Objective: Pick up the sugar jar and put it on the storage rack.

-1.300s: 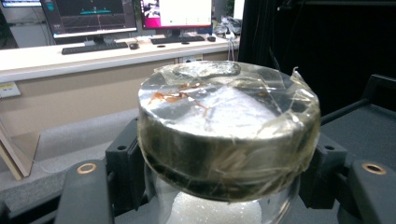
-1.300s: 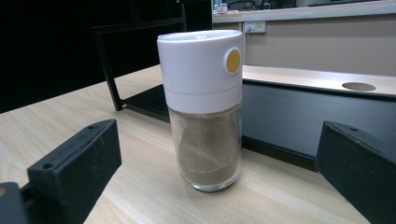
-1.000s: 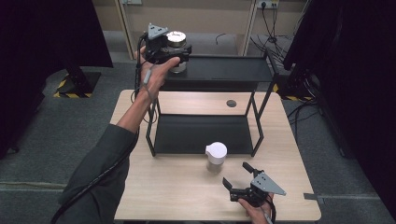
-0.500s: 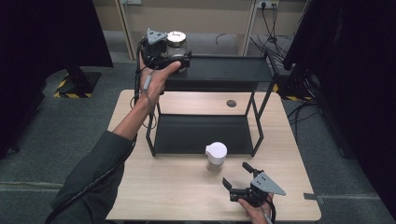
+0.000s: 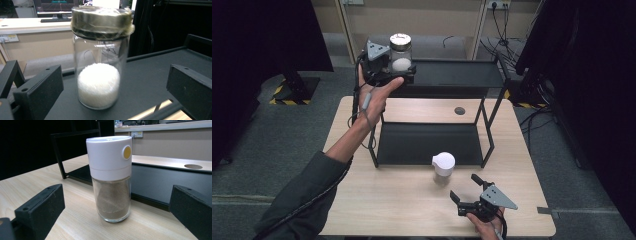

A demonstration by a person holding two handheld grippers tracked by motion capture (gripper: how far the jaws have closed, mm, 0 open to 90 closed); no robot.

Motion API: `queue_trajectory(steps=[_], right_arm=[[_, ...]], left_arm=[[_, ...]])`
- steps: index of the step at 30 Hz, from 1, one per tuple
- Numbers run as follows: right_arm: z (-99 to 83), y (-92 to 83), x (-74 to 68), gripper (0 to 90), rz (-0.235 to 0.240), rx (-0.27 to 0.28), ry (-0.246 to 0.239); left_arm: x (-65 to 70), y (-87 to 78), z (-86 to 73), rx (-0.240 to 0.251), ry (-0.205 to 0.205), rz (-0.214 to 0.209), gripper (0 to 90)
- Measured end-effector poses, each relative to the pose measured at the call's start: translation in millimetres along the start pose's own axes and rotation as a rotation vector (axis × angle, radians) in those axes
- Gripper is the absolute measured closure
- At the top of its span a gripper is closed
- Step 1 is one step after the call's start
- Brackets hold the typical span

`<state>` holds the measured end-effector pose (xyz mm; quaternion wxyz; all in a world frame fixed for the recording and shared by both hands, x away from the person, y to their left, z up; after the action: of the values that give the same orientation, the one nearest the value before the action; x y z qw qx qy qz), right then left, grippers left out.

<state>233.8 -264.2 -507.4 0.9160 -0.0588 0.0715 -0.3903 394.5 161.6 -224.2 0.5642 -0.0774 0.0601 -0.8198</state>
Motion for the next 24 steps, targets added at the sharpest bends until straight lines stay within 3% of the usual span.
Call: queue_trajectory(steps=[24], right_arm=[[-0.1,0.1,-0.1,0.7,0.000,0.002,0.001]], left_arm=[[10.7,-56.1,-53.5,0.057,-0.015,-0.212,0.4]])
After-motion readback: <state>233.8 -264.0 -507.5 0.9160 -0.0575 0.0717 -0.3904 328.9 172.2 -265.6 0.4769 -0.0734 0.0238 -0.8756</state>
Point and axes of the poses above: each handheld gripper's, and its own axes: y roughly forward along the jaws, z roughly out of its top, x roughly to its right, the point moved 5 cm from there along y, roughly forward along the jaws, and after that the axes turned 3 degrees about z, right-handed, at the moved point
